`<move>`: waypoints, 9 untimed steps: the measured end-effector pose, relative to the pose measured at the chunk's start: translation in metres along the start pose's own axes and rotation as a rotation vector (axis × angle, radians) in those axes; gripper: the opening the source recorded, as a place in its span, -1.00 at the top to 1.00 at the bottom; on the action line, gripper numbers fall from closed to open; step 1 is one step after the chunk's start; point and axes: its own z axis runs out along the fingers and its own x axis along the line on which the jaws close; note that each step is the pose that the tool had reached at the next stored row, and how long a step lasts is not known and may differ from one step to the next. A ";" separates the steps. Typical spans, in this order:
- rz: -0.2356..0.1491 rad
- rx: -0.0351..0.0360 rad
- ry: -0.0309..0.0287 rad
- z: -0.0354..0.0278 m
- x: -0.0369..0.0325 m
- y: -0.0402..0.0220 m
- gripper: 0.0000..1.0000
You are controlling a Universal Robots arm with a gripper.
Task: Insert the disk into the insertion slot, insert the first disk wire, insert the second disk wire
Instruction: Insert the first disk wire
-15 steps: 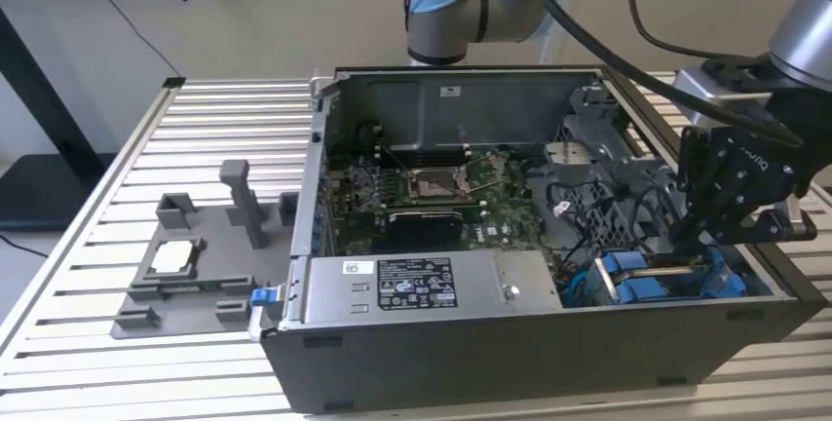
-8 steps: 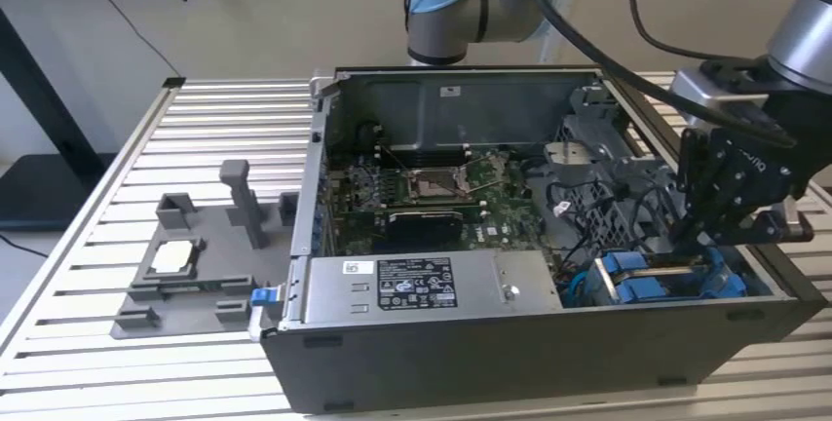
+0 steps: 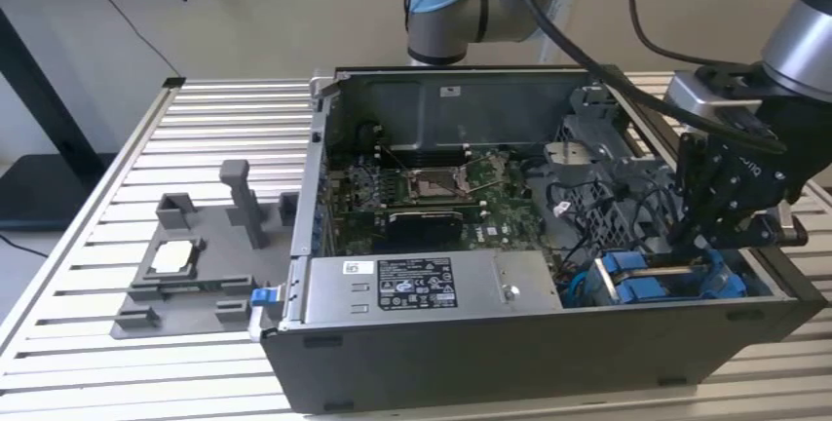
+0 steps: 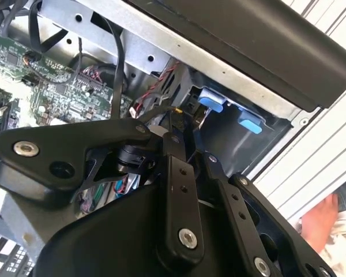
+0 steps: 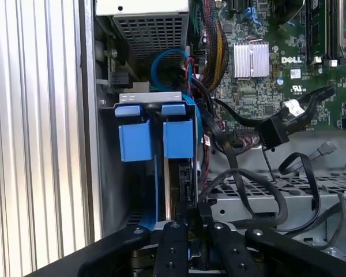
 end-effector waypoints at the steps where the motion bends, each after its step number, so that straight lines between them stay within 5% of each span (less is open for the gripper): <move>1: 0.000 -0.0005 -0.0003 0.0006 -0.0001 -0.0001 0.62; 9: 0.000 -0.0011 -0.0027 0.0018 -0.0001 0.0000 0.59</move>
